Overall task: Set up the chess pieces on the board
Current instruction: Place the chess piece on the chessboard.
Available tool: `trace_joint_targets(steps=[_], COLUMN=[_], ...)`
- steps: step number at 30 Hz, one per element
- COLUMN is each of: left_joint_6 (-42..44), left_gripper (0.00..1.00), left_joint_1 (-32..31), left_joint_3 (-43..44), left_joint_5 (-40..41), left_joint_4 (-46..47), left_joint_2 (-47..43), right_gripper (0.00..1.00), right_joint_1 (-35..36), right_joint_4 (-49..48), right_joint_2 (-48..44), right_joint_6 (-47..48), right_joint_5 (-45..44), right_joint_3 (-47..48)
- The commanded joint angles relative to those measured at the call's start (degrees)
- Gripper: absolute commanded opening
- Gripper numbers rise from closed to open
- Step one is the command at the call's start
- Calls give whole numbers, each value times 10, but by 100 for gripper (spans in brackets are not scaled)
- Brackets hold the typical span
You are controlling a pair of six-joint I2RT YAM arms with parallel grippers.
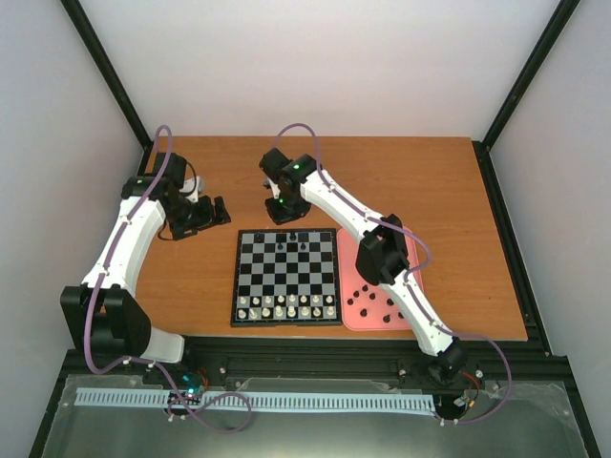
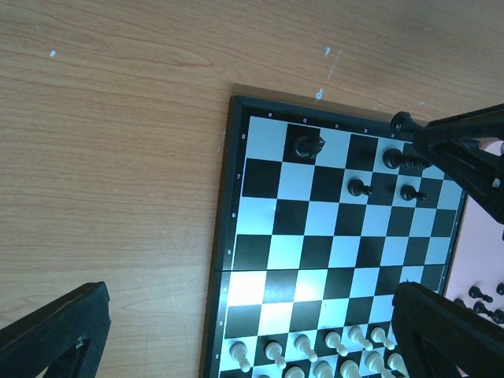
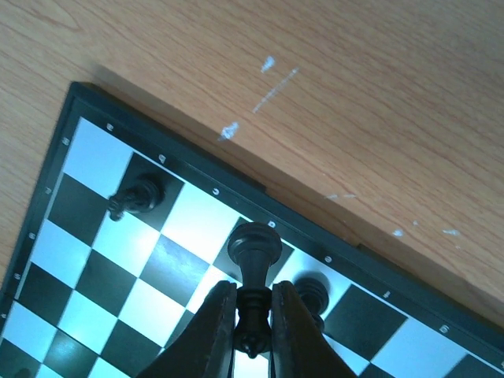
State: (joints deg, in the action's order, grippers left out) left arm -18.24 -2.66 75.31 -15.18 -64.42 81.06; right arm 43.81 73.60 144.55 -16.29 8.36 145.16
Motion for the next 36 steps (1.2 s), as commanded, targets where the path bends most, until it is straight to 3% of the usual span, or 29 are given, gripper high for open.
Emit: trace_joint_targets(steps=[1, 36], left_joint_6=[-7, -6], left_gripper=[100, 100], left_joint_1=[-2, -2], left_joint_3=[-3, -1], left_joint_5=[-3, -16], left_joint_4=[2, 12], left_joint_2=[-8, 15], right_gripper=[10, 18], right_joint_1=[11, 23], right_joint_4=[45, 52], right_joint_2=[15, 39], right_joint_6=[33, 70], right_joint_5=[-40, -21], right_joint_3=[19, 20])
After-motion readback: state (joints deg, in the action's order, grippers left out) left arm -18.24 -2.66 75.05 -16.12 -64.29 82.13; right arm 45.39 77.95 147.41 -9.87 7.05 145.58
